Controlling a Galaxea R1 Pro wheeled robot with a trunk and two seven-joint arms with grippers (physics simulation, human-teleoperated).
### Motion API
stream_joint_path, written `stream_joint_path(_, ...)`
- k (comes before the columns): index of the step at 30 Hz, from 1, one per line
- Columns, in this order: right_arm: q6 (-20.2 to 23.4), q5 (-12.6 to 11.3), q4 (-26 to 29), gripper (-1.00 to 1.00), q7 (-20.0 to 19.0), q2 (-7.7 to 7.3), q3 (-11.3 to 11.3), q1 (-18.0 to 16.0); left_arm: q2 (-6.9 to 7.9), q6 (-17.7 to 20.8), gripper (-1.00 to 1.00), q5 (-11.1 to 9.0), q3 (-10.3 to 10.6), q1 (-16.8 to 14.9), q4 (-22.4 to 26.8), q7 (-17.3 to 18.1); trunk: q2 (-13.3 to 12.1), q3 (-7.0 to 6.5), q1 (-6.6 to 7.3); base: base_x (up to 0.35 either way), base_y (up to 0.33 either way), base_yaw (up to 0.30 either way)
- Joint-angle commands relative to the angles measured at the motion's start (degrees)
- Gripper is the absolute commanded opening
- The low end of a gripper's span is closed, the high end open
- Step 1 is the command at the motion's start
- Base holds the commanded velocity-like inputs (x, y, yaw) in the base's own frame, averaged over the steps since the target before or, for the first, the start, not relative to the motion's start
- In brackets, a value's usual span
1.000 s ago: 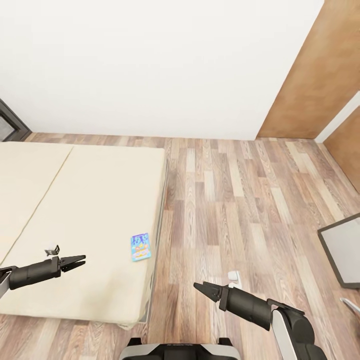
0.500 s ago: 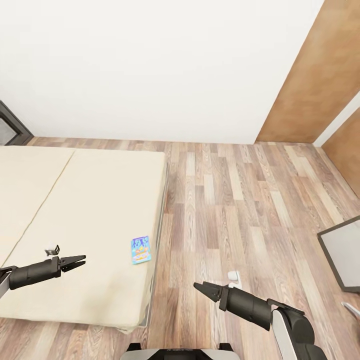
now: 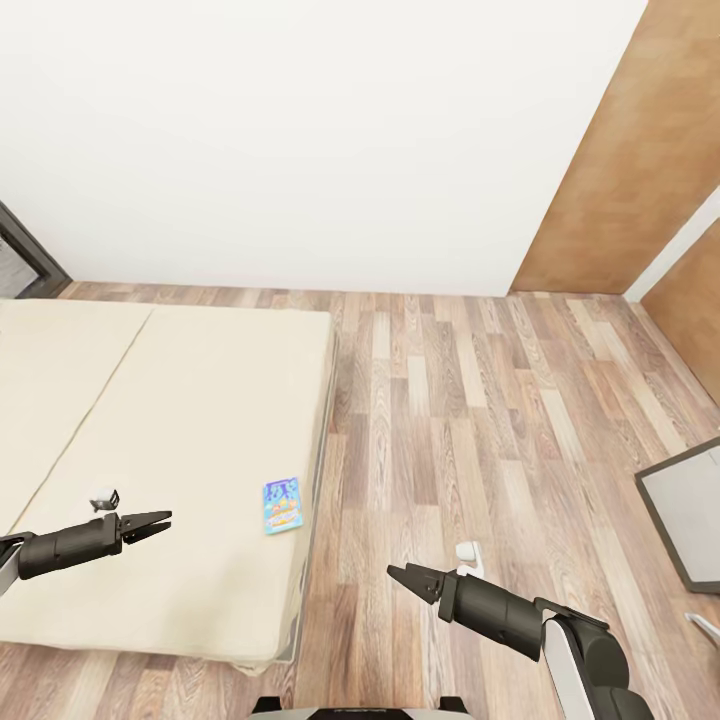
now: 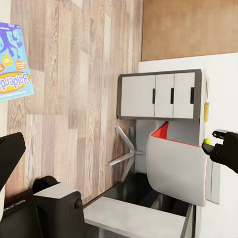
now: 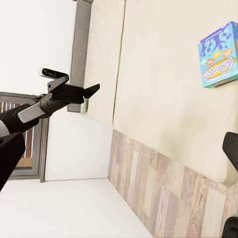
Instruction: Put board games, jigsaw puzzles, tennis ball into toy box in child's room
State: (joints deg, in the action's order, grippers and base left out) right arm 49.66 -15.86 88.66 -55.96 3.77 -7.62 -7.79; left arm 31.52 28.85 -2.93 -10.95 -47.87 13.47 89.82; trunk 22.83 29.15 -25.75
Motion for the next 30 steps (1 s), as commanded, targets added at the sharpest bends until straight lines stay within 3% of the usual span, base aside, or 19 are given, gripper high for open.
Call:
stream_joint_path(1, 0.3, 0.0, 0.0, 1.0, -0.2, 0.06, -0.1, 0.0, 0.01, 0.6, 1.0, -0.2, 0.2, 0.0, 0.0, 0.2, 0.1, -0.02, -0.03, 0.0, 0.0, 0.053)
stream_joint_path(30, 0.3, -0.1, 0.0, 1.0, -0.2, 0.04, -0.1, 0.0, -0.41, 0.5, 1.0, -0.2, 0.2, 0.0, -0.1, 0.2, 0.1, -2.76, -0.03, 0.0, 0.0, 0.096)
